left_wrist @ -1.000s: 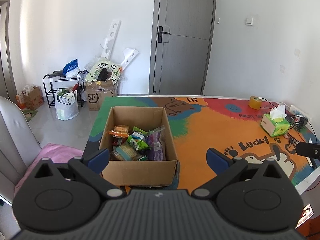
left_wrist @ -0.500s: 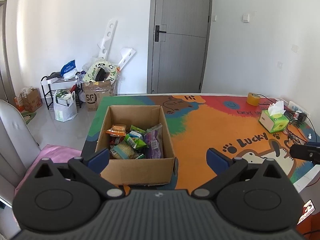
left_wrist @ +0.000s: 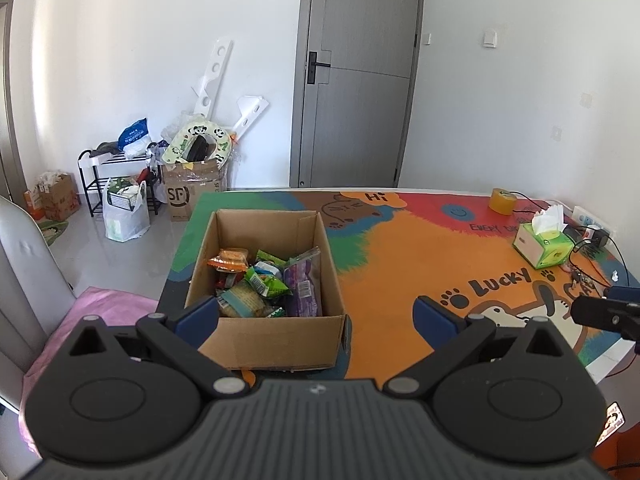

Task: Organize snacks

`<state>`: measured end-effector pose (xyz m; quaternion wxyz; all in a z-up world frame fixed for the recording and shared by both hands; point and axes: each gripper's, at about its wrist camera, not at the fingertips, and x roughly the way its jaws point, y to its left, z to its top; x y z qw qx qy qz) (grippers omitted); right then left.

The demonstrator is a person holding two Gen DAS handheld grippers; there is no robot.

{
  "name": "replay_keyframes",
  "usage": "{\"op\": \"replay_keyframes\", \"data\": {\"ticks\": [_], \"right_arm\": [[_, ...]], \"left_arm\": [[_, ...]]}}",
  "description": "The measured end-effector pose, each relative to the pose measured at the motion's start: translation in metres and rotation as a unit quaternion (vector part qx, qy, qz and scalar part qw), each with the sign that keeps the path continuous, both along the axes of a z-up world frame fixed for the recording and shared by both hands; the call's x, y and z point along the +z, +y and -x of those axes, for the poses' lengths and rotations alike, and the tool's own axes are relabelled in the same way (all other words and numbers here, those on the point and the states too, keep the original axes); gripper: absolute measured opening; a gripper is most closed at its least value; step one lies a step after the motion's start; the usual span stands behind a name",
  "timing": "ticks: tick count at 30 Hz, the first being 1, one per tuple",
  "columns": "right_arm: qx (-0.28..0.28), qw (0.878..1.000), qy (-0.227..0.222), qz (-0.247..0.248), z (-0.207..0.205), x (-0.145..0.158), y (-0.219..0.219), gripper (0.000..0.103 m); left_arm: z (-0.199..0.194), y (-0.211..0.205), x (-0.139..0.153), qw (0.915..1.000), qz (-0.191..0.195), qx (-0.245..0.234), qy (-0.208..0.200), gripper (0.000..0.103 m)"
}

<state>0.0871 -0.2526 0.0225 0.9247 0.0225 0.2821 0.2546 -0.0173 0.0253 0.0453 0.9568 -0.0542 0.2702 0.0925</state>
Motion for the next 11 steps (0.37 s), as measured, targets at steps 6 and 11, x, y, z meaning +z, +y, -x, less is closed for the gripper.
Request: {"op": "replay_keyframes", "data": {"ticks": [6, 11], "right_arm": [[0.002, 1.0, 0.0, 0.004, 0.0001, -0.0009, 0.0023, 0.103], [0.003, 1.0, -0.002, 0.004, 0.0003, -0.0005, 0.0022, 0.103]], "left_arm": [[0.0, -0.0001, -0.0002, 1.0, -0.002, -0.002, 0.0, 0.102], [0.0007, -0.003, -0.0014, 1.0, -0.01, 0.0, -0.001, 0.102]]}}
